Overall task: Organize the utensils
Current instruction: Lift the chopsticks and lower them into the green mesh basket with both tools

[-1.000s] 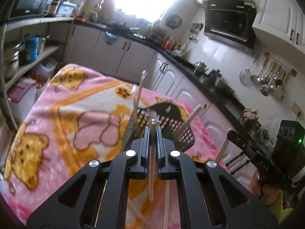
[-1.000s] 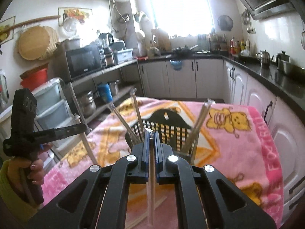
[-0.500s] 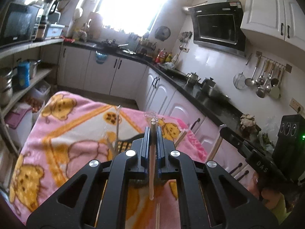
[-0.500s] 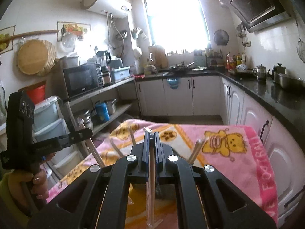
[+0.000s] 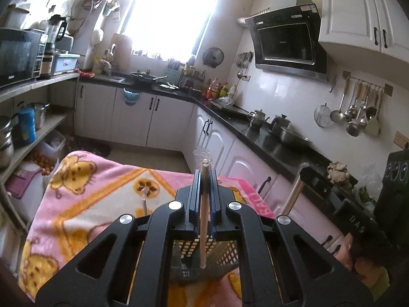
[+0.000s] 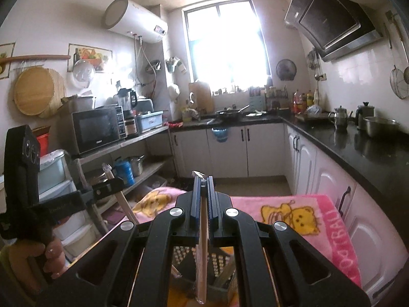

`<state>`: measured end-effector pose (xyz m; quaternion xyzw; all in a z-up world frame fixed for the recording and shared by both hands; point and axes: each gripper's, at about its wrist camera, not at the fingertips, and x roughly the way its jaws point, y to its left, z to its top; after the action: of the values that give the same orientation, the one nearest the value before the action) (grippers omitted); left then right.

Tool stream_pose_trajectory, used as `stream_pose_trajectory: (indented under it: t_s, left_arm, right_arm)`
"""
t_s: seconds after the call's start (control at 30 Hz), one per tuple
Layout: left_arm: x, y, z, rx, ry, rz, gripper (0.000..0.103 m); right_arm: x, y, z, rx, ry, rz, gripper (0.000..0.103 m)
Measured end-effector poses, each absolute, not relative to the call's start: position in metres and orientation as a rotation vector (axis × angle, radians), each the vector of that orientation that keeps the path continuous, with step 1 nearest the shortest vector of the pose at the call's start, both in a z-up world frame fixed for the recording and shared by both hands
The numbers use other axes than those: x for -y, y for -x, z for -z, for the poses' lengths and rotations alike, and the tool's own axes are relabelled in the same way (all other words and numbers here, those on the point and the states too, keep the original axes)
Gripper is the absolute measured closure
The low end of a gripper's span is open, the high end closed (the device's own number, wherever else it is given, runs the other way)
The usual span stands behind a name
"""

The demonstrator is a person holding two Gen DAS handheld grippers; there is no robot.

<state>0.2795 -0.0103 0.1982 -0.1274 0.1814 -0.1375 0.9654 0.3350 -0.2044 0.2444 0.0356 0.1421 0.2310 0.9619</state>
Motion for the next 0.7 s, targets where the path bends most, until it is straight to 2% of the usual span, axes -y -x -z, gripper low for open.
stream_pose_trajectory:
  t_s: [0.3,0.7]
  left_arm:
    - [0.022,-0.301,-0.176,-0.386,0.243,0.286,0.102]
    - [0.03,-0.319,-0.137,-0.445,0.242,0.29,0.102]
  right_arm:
    - [0.199,-0.357,-0.24,-0.251,-0.046,-0.418,0.098]
    - [0.197,-0.383,-0.204,-0.314,-0.035,-0.397,0.098]
